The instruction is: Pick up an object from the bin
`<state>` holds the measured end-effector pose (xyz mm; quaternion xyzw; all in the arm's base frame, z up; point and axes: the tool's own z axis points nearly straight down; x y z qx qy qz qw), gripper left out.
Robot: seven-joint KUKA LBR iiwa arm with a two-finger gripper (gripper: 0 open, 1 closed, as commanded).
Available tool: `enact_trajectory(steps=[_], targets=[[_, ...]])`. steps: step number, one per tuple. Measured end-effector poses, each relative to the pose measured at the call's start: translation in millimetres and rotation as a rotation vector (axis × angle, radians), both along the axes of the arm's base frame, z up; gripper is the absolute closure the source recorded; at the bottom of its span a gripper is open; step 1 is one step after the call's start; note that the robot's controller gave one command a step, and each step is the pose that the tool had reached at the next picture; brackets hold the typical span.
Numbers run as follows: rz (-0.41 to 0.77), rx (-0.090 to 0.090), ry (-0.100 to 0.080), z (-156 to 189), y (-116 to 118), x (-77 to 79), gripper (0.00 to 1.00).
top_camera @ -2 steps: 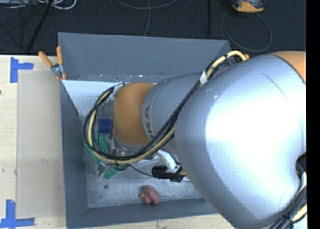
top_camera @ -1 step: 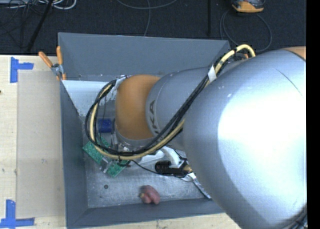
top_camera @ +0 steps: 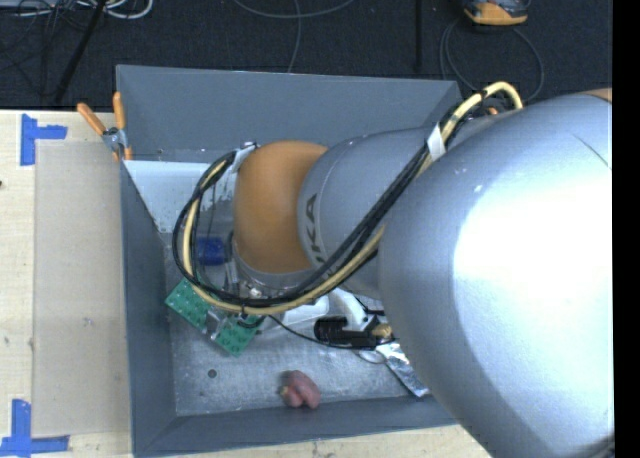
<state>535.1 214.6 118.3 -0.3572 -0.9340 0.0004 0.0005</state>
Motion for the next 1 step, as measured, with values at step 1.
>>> enact_trajectory(steps=[1], targets=[[0.002,0.002,-0.006,78.6,0.0,1.7,1.0]])
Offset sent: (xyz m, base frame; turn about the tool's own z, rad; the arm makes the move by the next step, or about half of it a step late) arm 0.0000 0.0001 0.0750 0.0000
